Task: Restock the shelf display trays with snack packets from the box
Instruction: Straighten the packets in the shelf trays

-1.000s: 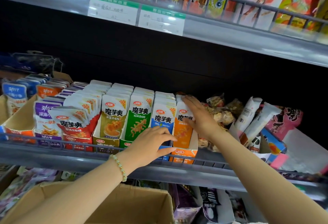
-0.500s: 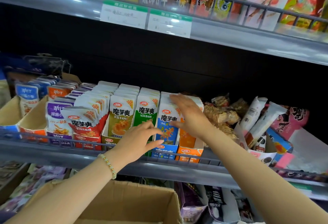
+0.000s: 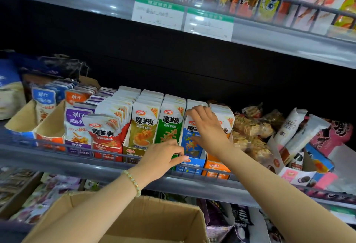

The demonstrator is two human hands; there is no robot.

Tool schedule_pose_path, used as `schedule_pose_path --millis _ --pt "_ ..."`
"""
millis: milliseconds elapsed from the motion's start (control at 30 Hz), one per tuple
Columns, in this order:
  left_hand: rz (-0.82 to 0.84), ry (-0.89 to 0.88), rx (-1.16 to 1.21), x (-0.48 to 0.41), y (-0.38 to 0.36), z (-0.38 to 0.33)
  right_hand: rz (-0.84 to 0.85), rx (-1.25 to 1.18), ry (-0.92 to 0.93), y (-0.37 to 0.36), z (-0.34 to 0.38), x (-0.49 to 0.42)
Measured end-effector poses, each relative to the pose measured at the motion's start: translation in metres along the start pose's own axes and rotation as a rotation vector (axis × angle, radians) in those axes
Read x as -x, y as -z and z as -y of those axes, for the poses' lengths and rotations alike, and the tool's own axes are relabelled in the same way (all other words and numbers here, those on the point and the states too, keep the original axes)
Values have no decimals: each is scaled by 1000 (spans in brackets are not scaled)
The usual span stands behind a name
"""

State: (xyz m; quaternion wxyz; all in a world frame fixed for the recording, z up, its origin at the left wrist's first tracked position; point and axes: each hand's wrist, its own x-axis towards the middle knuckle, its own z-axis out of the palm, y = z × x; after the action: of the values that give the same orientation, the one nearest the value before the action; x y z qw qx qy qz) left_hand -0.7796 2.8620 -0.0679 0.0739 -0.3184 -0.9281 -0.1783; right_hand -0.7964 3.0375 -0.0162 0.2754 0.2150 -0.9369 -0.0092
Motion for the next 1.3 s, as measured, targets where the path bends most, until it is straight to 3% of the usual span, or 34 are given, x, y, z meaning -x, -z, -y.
schedule_pose_path --millis 167,333,500,700,800,1000,1300 --pt "-17 -1 -6 1 1 -1 105 -196 -76 6 -8 -3" --pt "-9 -37 30 4 8 -3 219 -157 -62 15 -13 -4" --pt "-127 -90 55 14 29 3 203 -166 -55 25 -8 -6" --pt "-214 -90 -114 31 44 26 137 -193 -18 28 20 -28" --pt "-184 -80 -188 34 40 38 190 -55 -79 20 36 -54" --pt "-6 -40 13 30 30 50 258 226 -112 -4 54 -71" --pt "41 -70 16 27 30 54 361 119 -210 -6 53 -81"
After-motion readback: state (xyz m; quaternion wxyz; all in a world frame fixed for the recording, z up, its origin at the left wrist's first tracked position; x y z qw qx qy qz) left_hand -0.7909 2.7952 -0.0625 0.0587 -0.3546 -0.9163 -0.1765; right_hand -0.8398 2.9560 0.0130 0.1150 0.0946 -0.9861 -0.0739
